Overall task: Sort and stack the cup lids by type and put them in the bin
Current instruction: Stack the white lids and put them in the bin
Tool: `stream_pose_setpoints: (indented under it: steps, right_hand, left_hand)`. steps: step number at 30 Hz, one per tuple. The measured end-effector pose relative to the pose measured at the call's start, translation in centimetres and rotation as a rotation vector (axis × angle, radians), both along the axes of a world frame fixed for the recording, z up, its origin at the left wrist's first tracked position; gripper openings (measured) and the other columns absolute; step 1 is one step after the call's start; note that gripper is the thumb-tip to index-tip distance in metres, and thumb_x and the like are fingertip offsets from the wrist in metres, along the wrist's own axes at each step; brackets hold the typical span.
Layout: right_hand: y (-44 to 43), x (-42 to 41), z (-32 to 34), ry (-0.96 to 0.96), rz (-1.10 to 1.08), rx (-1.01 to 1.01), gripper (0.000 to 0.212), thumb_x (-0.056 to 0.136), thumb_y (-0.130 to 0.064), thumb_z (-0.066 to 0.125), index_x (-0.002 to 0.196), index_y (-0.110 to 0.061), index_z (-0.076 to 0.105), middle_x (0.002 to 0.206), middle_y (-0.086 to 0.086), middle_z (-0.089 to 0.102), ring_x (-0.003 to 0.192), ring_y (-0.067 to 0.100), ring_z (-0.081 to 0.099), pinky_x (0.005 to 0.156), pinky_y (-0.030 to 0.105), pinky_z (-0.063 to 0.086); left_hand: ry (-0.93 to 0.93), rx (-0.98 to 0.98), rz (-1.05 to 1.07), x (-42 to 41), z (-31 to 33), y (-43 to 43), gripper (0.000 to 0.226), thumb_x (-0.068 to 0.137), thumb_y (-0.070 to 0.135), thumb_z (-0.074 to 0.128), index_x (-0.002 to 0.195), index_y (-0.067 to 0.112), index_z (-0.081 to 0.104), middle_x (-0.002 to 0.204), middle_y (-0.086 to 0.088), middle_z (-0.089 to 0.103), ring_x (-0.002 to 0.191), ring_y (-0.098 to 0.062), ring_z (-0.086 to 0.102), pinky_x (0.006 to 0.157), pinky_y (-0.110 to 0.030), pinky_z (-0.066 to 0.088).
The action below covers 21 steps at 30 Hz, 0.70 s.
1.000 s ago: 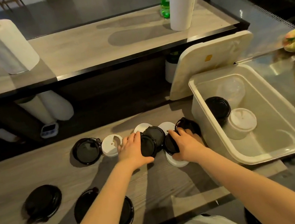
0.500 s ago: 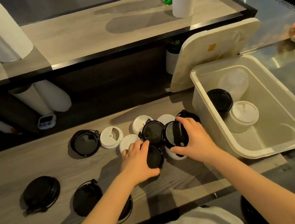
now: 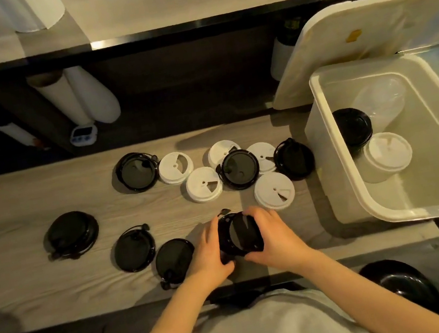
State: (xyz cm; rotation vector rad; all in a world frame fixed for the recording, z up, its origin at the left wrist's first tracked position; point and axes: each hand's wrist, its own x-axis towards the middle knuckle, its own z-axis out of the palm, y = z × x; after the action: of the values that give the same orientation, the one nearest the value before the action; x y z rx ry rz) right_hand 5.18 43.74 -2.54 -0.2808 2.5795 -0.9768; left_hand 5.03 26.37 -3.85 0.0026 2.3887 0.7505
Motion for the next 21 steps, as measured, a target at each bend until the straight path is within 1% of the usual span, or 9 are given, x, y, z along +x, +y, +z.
stream_pose_setpoints:
  steps: [2, 6, 8, 11, 13, 14, 16, 18, 21]
  right_hand:
    - [-1.0, -0.3, -0.3, 0.013, 0.077, 0.039, 0.076, 0.070, -0.028, 0.076, 0.133, -0.016, 0.036, 0.137, 0.000, 0.039, 0.120, 0.021, 0.035, 0.100, 0.035, 0.040]
    - [-2.1, -1.0, -1.0, 0.019, 0.148, 0.138, 0.079, 0.075, -0.029, 0.073, 0.141, -0.014, 0.031, 0.151, 0.006, 0.027, 0.134, 0.028, 0.027, 0.108, 0.038, 0.033]
    - [-2.2, -1.2, -1.2, 0.022, 0.187, 0.178, 0.079, 0.077, -0.030, 0.072, 0.143, -0.015, 0.031, 0.153, 0.007, 0.024, 0.135, 0.030, 0.026, 0.109, 0.039, 0.031]
    - [-2.2, -1.5, -1.2, 0.054, 0.239, 0.235, 0.077, 0.079, -0.032, 0.070, 0.144, -0.016, 0.032, 0.154, 0.010, 0.024, 0.136, 0.032, 0.027, 0.108, 0.039, 0.031]
    - [-2.1, -1.6, -1.3, 0.054, 0.261, 0.265, 0.078, 0.080, -0.034, 0.069, 0.145, -0.017, 0.030, 0.156, 0.010, 0.019, 0.140, 0.031, 0.023, 0.110, 0.040, 0.030]
    - [-2.0, -1.6, -1.4, 0.039, 0.271, 0.276, 0.079, 0.081, -0.035, 0.068, 0.146, -0.018, 0.028, 0.158, 0.009, 0.015, 0.142, 0.030, 0.020, 0.111, 0.040, 0.028]
    - [-1.7, -1.5, -1.3, -0.008, 0.276, 0.265, 0.080, 0.082, -0.040, 0.066, 0.148, -0.022, 0.024, 0.159, 0.007, 0.008, 0.144, 0.027, 0.014, 0.114, 0.039, 0.024]
    - [-1.1, -1.6, -0.7, -0.024, 0.218, 0.185, 0.074, 0.085, -0.042, 0.063, 0.147, -0.023, 0.027, 0.158, 0.005, 0.013, 0.144, 0.025, 0.017, 0.114, 0.037, 0.023]
    - [0.1, -2.2, 0.5, 0.093, 0.009, 0.088, 0.056, 0.090, -0.032, 0.059, 0.140, -0.013, 0.040, 0.145, 0.009, 0.039, 0.133, 0.026, 0.035, 0.108, 0.033, 0.030]
  left_hand:
    - [-0.024, 0.010, 0.013, 0.5, 0.1, -0.6, 0.102, 0.080, 0.015, 0.066, 0.149, 0.029, -0.007, 0.156, -0.001, 0.012, 0.142, -0.023, 0.020, 0.113, -0.034, 0.028]
    - [-0.036, 0.068, 0.076, 0.6, 0.0, -1.2, 0.097, 0.081, 0.015, 0.065, 0.150, 0.028, -0.002, 0.154, -0.002, 0.023, 0.140, -0.020, 0.028, 0.110, -0.029, 0.030]
    - [-0.044, 0.072, 0.102, 0.4, 0.0, -1.2, 0.093, 0.083, 0.016, 0.064, 0.150, 0.028, 0.001, 0.153, -0.001, 0.025, 0.139, -0.020, 0.030, 0.110, -0.031, 0.032]
    - [-0.045, 0.058, 0.120, 0.0, -0.1, -1.0, 0.080, 0.086, 0.016, 0.058, 0.150, 0.026, 0.011, 0.149, -0.005, 0.031, 0.130, -0.023, 0.041, 0.107, -0.036, 0.038]
    - [-0.036, 0.067, 0.171, -0.3, 0.0, -0.8, 0.069, 0.089, 0.012, 0.052, 0.148, 0.024, 0.020, 0.144, -0.007, 0.036, 0.121, -0.023, 0.048, 0.104, -0.036, 0.040]
    - [-0.020, 0.069, 0.195, -0.6, 0.1, -0.7, 0.064, 0.090, 0.009, 0.050, 0.147, 0.023, 0.024, 0.142, -0.008, 0.038, 0.122, -0.023, 0.048, 0.104, -0.036, 0.040]
    - [0.030, 0.044, 0.216, -1.2, 0.2, -0.6, 0.056, 0.091, 0.004, 0.045, 0.144, 0.019, 0.032, 0.143, -0.007, 0.039, 0.129, -0.022, 0.042, 0.108, -0.036, 0.037]
    - [0.104, 0.022, 0.215, -2.2, 0.4, -0.7, 0.051, 0.091, 0.003, 0.044, 0.141, 0.015, 0.037, 0.144, -0.005, 0.038, 0.131, -0.021, 0.040, 0.109, -0.034, 0.035]
    - [0.246, -0.028, 0.151, -4.7, 1.0, -0.7, 0.047, 0.092, 0.009, 0.047, 0.138, 0.010, 0.040, 0.143, -0.004, 0.035, 0.132, -0.022, 0.036, 0.110, -0.034, 0.032]
